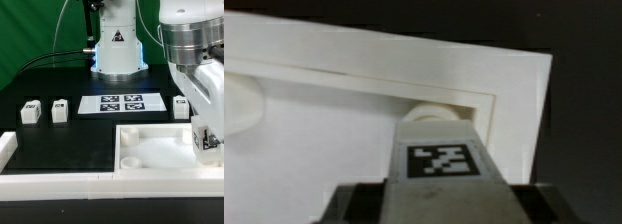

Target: Assemble one leg

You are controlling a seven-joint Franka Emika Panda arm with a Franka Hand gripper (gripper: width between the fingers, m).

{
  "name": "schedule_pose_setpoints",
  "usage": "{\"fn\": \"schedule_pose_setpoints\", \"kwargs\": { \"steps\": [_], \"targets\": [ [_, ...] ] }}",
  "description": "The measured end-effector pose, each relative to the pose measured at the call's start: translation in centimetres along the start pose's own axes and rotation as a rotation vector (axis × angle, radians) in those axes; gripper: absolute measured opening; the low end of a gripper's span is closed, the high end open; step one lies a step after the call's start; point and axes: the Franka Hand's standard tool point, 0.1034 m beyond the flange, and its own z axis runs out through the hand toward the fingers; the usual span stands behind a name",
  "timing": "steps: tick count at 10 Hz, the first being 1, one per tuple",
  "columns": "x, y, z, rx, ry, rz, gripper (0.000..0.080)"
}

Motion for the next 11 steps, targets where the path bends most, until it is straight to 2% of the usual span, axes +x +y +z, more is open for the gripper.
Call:
{"fn": "schedule_pose_setpoints", "kwargs": {
  "steps": [2,5,6,7,8,11],
  "targets": [
    [-0.18,-0.04,0.03,0.002,-0.011,0.181,0.0292],
    [-0.27,-0.03,0.09,0.002,-0.009,0.180,0.0292],
    [-0.31,-0.02,0.12,0.002,-0.009,0.155,0.0526],
    [-0.34,-0.01,0.13,0.002,-0.009,0.137,0.0526],
    [-0.32,-0.01,0.14,0.002,-0.009,0.071,0.0625],
    [0.07,0.04,0.25,-0.001,-0.007,-0.334,0.0648]
  ]
}}
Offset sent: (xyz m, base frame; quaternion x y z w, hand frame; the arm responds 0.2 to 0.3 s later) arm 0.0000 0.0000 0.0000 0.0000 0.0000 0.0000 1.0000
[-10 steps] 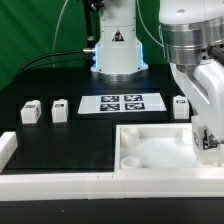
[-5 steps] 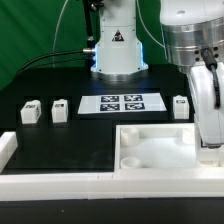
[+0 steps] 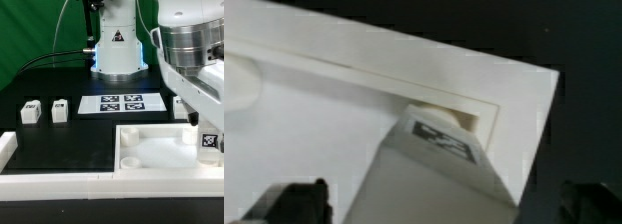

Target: Assemble one leg

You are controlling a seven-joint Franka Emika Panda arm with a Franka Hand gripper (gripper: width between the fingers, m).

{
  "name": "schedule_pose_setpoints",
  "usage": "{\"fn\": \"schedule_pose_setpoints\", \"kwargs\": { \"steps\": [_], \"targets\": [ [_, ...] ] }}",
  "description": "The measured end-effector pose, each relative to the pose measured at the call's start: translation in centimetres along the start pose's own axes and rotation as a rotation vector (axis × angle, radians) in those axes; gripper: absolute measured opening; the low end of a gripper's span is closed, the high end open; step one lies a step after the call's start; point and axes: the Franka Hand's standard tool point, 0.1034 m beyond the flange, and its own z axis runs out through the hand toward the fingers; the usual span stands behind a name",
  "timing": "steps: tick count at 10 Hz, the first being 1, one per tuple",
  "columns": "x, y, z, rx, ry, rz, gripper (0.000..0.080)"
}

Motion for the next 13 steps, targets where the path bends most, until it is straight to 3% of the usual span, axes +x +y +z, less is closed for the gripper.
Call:
{"fn": "schedule_pose_setpoints", "kwargs": {
  "steps": [9,12,13],
  "targets": [
    [-0.27,0.10,-0.22,-0.011,0.009,-0.985,0.0649],
    [-0.25,0.26,-0.28,-0.009,0.013,-1.040,0.0649],
    [-0.24,0.28,-0.23,-0.009,0.012,-1.040,0.0527]
  ]
}}
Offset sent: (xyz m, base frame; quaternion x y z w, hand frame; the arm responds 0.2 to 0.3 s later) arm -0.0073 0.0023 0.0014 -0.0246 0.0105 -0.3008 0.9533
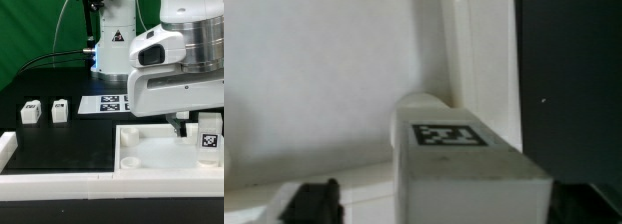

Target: Assemble one leg

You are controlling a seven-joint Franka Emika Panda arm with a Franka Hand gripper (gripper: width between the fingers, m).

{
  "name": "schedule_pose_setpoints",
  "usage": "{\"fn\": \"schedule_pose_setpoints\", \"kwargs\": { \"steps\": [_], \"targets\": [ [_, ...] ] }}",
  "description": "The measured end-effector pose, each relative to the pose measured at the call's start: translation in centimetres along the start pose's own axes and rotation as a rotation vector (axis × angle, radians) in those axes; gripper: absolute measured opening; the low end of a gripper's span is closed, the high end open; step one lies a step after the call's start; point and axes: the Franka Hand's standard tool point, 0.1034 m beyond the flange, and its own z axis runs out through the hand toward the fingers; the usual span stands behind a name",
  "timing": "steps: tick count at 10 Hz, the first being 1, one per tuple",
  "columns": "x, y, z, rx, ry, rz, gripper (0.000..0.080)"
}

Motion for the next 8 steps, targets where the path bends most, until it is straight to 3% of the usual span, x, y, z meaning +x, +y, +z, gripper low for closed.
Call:
{"fn": "schedule_pose_setpoints", "kwargs": {
  "steps": [2,8],
  "targets": [
    [0.00,0.06,0.04,-0.001,-0.001,0.001,0.0292],
    [0.04,0.19,0.07,0.006,-0.001,0.105,0.0293]
  ]
}}
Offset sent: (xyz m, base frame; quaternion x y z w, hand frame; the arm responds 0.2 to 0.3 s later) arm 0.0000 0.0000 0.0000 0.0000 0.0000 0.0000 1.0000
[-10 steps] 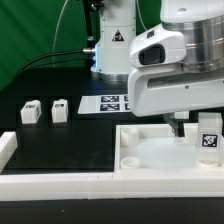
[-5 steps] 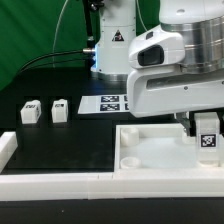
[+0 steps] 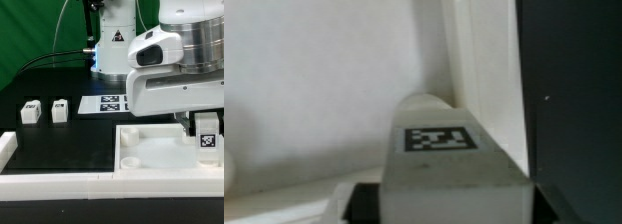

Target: Assemble one leg

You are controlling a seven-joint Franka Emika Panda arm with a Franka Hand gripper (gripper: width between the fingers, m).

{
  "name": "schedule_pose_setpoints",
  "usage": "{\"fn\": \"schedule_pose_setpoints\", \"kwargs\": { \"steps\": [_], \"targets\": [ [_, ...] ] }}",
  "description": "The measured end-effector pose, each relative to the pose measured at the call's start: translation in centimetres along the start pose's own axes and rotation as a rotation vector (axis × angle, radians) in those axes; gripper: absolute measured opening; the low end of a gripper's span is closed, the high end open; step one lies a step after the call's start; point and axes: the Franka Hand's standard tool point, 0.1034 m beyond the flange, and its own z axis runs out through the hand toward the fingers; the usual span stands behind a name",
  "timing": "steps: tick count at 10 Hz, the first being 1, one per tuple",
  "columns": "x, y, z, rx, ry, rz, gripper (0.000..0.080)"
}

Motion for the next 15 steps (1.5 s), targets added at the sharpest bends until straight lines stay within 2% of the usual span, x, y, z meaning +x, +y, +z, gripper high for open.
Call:
{"fn": "schedule_pose_setpoints", "kwargs": {
  "steps": [1,3,7,10,13,14,15],
  "targets": [
    [0.10,0.17,-0.01,0.012,-0.002,0.141,0.0293],
    [0.12,0.15,0.01,0.019,-0.005,0.371,0.0294],
    [0.02,-0.06,0.12,0.016,-0.011,0.931,0.0294],
    [0.00,-0.16,0.11,0.020,-0.024,1.256,0.0294],
    [-0.03,-0.25,0.10,0.018,-0.027,1.322,0.0294],
    [-0.04,-0.26,0.10,0.018,-0.026,1.296,0.0464],
    [-0.04,-0.26,0.11,0.019,-0.026,1.249,0.0585]
  ]
}}
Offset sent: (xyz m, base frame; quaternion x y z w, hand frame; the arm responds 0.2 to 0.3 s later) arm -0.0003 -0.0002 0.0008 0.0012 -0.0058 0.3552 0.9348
